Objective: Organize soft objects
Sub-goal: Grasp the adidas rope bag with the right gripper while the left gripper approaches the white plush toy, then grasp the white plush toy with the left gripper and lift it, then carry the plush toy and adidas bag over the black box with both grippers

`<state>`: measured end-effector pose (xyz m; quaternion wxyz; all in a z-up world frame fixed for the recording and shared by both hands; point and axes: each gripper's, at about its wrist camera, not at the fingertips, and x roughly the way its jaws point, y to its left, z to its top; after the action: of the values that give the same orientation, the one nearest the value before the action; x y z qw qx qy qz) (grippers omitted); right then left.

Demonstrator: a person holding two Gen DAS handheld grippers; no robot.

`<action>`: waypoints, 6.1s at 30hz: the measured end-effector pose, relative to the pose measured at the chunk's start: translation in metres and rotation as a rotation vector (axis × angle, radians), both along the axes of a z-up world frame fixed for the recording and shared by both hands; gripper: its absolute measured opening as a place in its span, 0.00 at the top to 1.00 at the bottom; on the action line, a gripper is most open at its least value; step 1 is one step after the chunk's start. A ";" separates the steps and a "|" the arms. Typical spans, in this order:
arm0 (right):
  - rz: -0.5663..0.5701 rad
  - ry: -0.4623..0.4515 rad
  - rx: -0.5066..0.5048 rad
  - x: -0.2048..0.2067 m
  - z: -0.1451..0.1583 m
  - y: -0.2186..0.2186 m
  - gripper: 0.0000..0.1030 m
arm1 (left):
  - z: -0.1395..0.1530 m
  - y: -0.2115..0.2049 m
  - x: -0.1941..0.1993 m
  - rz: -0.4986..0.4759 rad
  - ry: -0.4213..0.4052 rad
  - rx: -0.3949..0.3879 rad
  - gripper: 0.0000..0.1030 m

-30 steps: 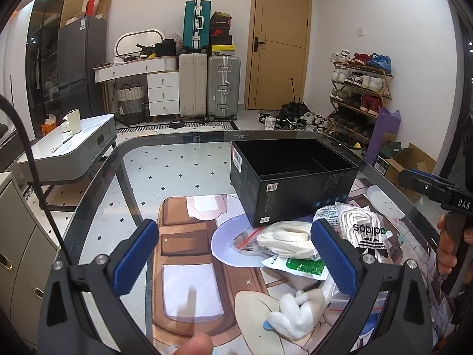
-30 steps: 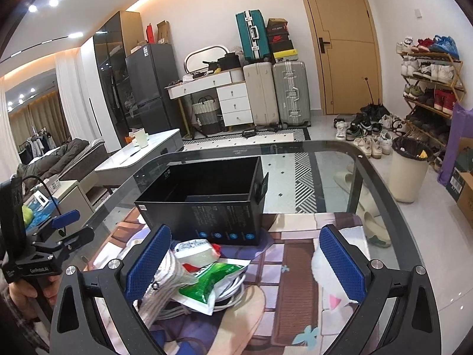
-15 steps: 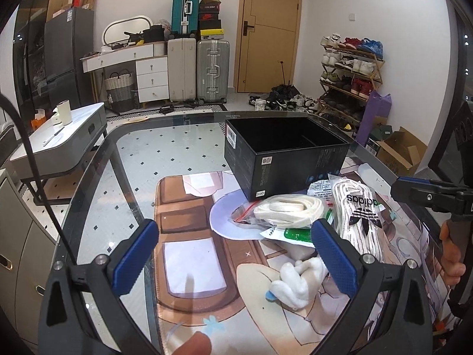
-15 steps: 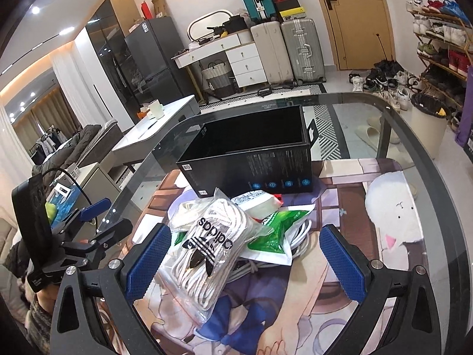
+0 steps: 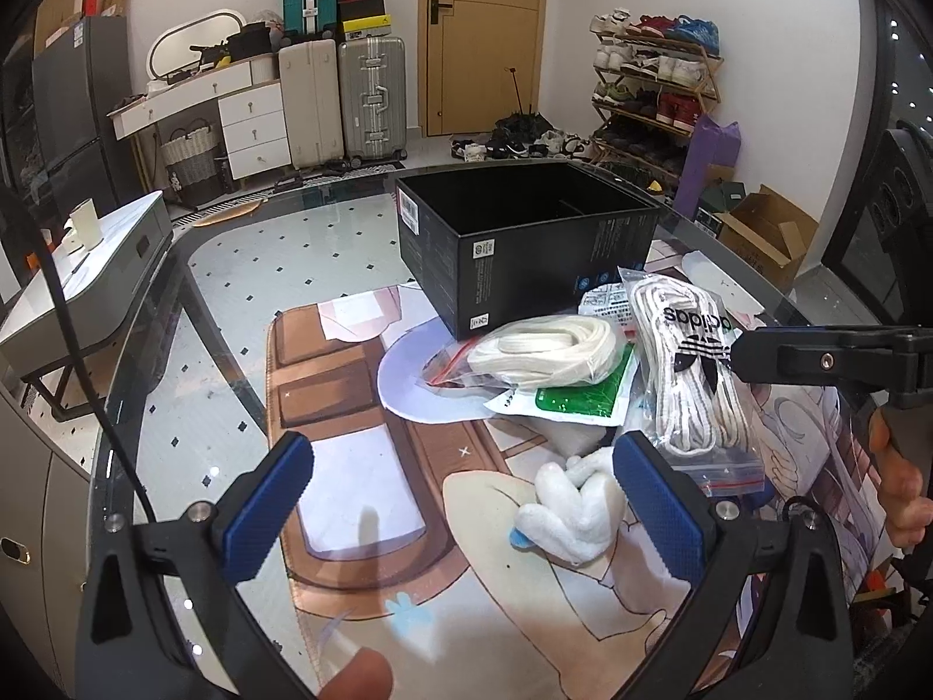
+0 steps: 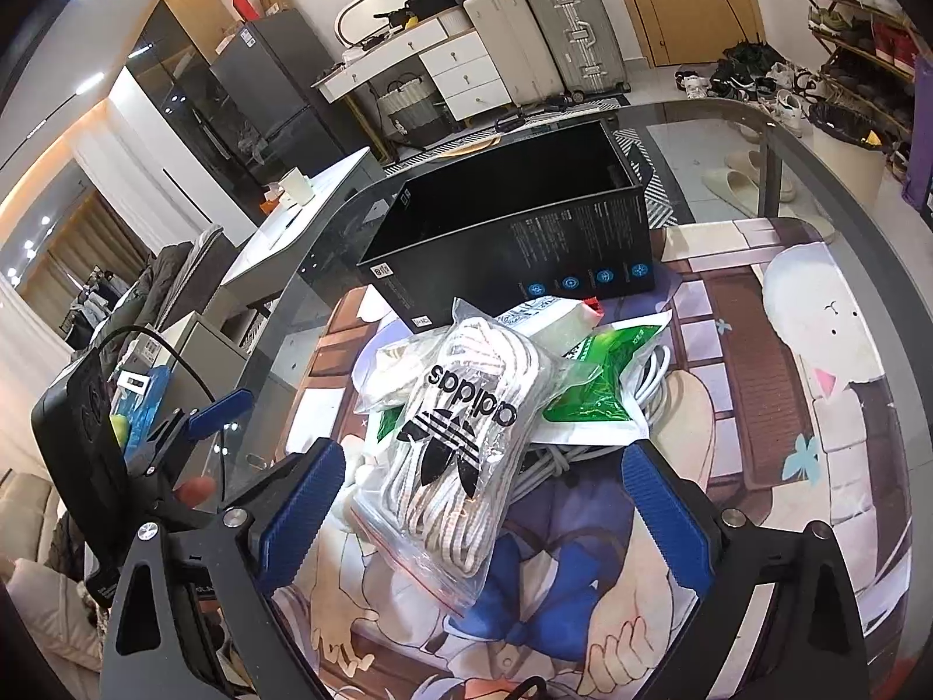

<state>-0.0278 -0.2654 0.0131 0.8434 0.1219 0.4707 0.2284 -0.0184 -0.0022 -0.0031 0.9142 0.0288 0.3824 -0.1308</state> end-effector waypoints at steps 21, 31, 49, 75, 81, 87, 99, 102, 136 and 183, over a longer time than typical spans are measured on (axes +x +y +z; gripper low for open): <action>-0.033 0.145 0.119 0.020 -0.016 0.009 0.33 | -0.021 -0.016 0.007 -0.116 0.118 0.011 0.00; -0.022 0.182 0.170 0.018 -0.018 -0.004 0.65 | -0.025 -0.017 0.009 -0.133 0.129 0.022 0.00; 0.069 0.213 0.163 0.030 -0.022 0.012 0.61 | -0.032 -0.026 0.010 -0.168 0.149 0.044 0.01; 0.048 0.150 0.237 0.022 0.009 -0.042 0.81 | -0.037 -0.050 0.020 -0.255 0.203 0.125 0.37; 0.043 0.151 0.244 0.023 0.006 -0.044 0.81 | -0.035 -0.055 0.016 -0.254 0.210 0.121 0.39; 0.044 0.151 0.246 0.025 0.003 -0.047 0.81 | -0.034 -0.059 0.011 -0.247 0.224 0.118 0.40; 0.045 0.149 0.248 0.025 0.002 -0.051 0.81 | -0.028 -0.063 -0.005 -0.239 0.244 0.118 0.68; 0.046 0.141 0.243 0.026 0.004 -0.053 0.81 | -0.025 -0.059 -0.009 -0.228 0.270 0.072 0.70; 0.170 0.050 -0.192 0.024 0.056 -0.040 0.80 | 0.059 -0.040 -0.032 -0.028 0.194 0.023 0.73; 0.125 -0.055 -0.136 0.139 0.133 -0.017 0.81 | 0.101 -0.031 0.106 0.071 0.093 0.033 0.72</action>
<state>0.1113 -0.2825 0.1458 0.8463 0.0283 0.4687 0.2514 0.0880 -0.0334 0.0977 0.8988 0.0241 0.4276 -0.0932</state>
